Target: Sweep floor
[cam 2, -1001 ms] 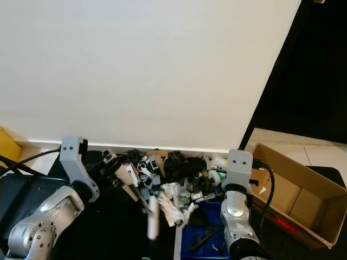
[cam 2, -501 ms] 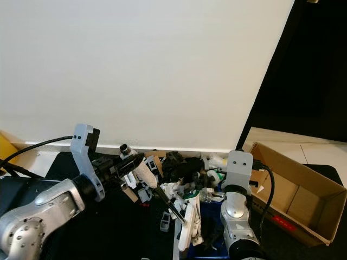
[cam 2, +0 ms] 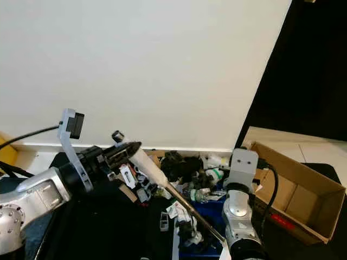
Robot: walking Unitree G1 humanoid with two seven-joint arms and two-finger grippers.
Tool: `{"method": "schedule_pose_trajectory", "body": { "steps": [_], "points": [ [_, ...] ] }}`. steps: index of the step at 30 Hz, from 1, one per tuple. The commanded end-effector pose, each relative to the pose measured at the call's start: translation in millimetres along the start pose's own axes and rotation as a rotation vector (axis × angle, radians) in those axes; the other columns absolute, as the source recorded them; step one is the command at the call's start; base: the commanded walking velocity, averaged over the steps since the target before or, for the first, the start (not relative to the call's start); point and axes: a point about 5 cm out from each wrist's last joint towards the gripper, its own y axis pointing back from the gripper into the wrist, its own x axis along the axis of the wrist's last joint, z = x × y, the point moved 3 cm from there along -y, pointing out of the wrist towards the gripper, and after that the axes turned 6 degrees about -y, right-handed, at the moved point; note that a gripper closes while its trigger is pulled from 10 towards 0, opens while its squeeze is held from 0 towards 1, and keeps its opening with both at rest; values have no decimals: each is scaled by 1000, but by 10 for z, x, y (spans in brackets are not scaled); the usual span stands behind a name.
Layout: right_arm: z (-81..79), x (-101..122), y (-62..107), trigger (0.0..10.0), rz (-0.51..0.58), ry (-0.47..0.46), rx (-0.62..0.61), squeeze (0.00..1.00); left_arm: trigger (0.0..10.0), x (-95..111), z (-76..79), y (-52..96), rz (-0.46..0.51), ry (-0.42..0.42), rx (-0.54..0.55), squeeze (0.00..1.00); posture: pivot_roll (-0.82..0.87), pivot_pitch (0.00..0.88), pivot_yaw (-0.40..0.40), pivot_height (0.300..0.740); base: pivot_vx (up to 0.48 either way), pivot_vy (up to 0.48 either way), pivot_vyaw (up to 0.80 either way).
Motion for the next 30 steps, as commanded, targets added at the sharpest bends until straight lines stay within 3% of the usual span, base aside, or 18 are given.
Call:
{"method": "schedule_pose_trajectory", "body": {
  "steps": [1,2,3,4,5,6,11,14,17,19,22,23,25,28,30],
  "points": [
    [-49,145,-23,10000,54,-90,1,0,10000,149,-104,60,51,-64,65,0,139,208,148,740,0,0,0],
    [2,251,-38,10000,87,-122,0,0,10000,387,-305,80,130,-125,201,0,136,207,149,740,0,0,0],
    [33,281,-39,10000,95,-137,-4,0,10000,493,-395,104,150,-182,273,0,132,205,149,740,0,0,0],
    [33,281,-39,10000,95,-137,-4,0,10000,493,-395,104,150,-182,273,0,132,205,149,740,0,0,0],
    [68,299,-34,10000,100,-137,-7,0,10000,615,-475,144,161,-271,347,0,130,204,149,740,0,0,0],
    [78,302,-30,10000,102,-131,-6,0,10000,655,-492,159,164,-304,366,0,130,204,149,740,0,0,0],
    [74,196,14,10000,64,-79,22,0,10000,729,-475,201,194,-267,347,0,129,202,147,740,0,0,0],
    [12,112,52,10000,39,-31,59,0,10000,722,-481,213,204,-225,343,0,130,202,146,740,0,0,0],
    [-24,62,80,10000,16,-35,70,0,10000,715,-513,221,198,-255,370,0,133,203,145,740,0,0,0],
    [-49,39,104,10000,0,-41,77,0,10000,695,-578,229,183,-320,423,0,136,203,143,740,0,0,0],
    [-117,36,119,10000,2,-13,106,0,10000,555,-690,263,113,-447,511,0,137,202,139,740,0,0,0],
    [-117,36,119,10000,2,-13,106,0,10000,555,-690,263,113,-447,511,0,137,202,139,740,0,0,0],
    [-157,29,140,10000,12,34,134,0,10000,360,-713,268,61,-472,520,0,134,201,137,740,0,0,0],
    [-152,11,150,10000,10,50,133,0,10000,302,-713,265,51,-460,517,0,132,201,137,740,0,0,0],
    [-92,-71,190,10000,-12,65,97,0,10000,141,-748,255,19,-464,525,0,133,202,137,740,0,0,0]
  ]
}}
